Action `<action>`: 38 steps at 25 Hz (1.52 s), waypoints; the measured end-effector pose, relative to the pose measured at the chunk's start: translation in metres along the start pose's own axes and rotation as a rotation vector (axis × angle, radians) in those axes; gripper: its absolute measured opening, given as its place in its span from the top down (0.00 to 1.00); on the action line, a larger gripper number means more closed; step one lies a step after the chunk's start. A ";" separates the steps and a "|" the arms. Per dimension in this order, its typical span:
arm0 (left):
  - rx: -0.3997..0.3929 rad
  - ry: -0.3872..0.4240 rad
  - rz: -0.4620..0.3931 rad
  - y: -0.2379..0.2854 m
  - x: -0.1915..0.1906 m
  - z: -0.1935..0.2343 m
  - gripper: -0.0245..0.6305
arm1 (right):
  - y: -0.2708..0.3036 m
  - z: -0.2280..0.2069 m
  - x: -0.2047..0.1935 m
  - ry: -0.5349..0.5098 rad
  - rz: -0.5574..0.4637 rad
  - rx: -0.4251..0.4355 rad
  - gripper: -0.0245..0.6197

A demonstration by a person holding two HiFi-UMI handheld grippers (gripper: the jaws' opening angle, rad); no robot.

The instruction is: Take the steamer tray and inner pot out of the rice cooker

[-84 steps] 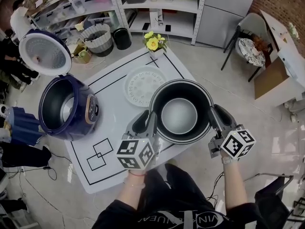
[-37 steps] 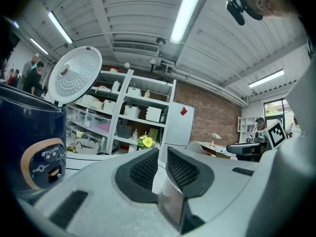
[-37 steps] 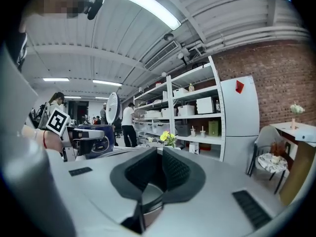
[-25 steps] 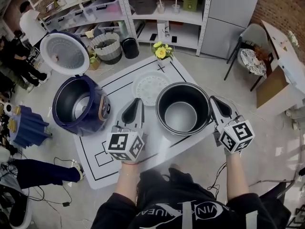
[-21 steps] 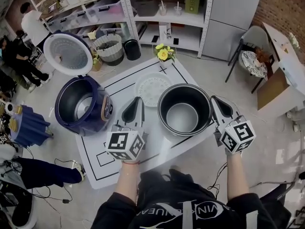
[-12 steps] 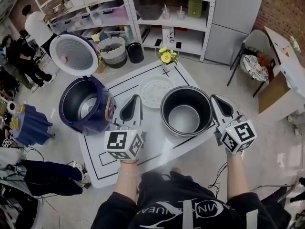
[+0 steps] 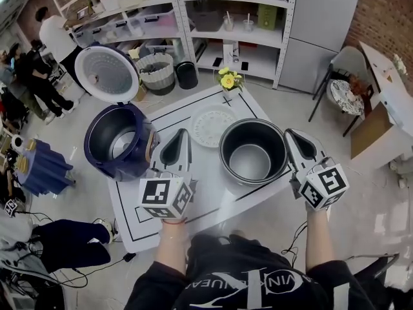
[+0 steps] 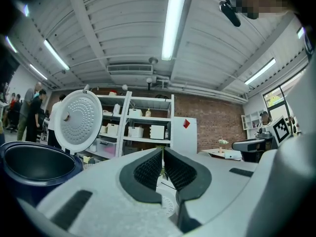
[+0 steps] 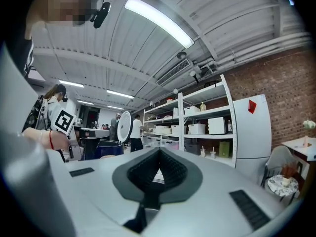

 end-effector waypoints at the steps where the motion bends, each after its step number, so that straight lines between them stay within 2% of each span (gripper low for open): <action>1: 0.001 0.004 -0.001 -0.001 0.002 -0.001 0.93 | 0.000 0.002 0.002 -0.001 -0.003 0.005 0.96; 21: 0.024 -0.003 -0.012 -0.016 0.014 0.009 0.93 | 0.006 0.011 0.010 0.013 -0.028 0.040 0.96; 38: 0.031 -0.040 -0.004 -0.015 0.008 0.011 0.93 | 0.009 0.011 -0.003 0.030 0.008 0.056 0.96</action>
Point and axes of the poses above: the fingertips, and each gripper's own axes: y forward along the fingers, z to its left, x out of its top, the point moved 3 cm from there along -y, backward along the fingers, and after that the axes turned 10 degrees about -z, right-handed, at the moved point
